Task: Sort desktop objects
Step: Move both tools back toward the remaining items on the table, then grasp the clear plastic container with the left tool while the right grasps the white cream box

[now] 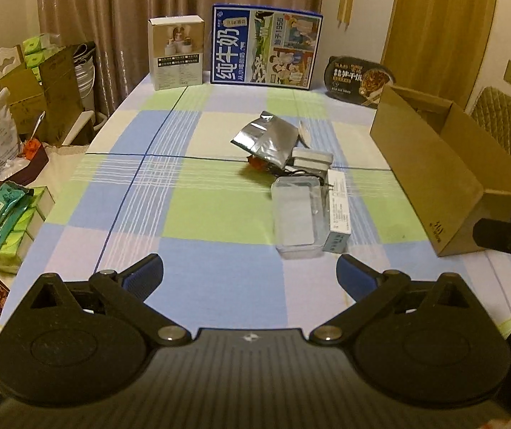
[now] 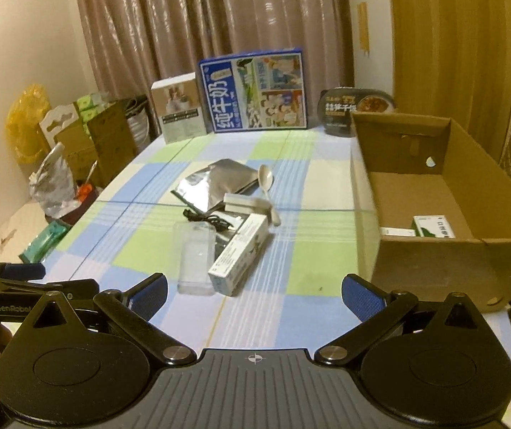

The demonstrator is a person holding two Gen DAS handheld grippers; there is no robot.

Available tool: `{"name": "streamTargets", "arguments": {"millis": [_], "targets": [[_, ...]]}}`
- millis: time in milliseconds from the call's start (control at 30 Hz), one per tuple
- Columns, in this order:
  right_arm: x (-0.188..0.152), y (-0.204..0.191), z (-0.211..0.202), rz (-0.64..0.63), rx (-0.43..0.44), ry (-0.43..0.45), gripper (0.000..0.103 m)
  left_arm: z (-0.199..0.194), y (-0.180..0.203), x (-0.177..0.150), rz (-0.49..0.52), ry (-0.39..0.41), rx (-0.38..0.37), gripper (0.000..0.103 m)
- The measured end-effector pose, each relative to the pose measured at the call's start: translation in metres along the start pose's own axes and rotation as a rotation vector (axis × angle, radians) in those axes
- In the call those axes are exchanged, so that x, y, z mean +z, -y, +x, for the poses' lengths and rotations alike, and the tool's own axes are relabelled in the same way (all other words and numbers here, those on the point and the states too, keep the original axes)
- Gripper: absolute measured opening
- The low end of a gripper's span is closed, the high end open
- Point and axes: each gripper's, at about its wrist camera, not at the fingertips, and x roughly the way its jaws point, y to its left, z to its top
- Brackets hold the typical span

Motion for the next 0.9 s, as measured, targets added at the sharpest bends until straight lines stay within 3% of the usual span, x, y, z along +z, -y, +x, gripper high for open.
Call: {"name": "streamTargets", "arguments": {"millis": [300, 500, 767, 900], "targets": [[0.0, -0.007, 0.038, -0.039, -0.047, 0.001, 0.101, 0.029, -0.004, 0.002, 0.022, -0.021, -0.011, 0.101], [0.002, 0.002, 0.074, -0.006, -0.03, -0.027, 0.1, 0.057, -0.003, 0.005, 0.041, -0.043, -0.014, 0.098], [0.011, 0.01, 0.12, 0.015, 0.015, -0.089, 0.063, 0.09, 0.003, 0.015, 0.059, -0.059, -0.039, 0.097], [0.012, 0.012, 0.141, 0.037, 0.045, -0.124, 0.057, 0.107, 0.007, 0.02, 0.064, -0.066, -0.043, 0.096]]}}
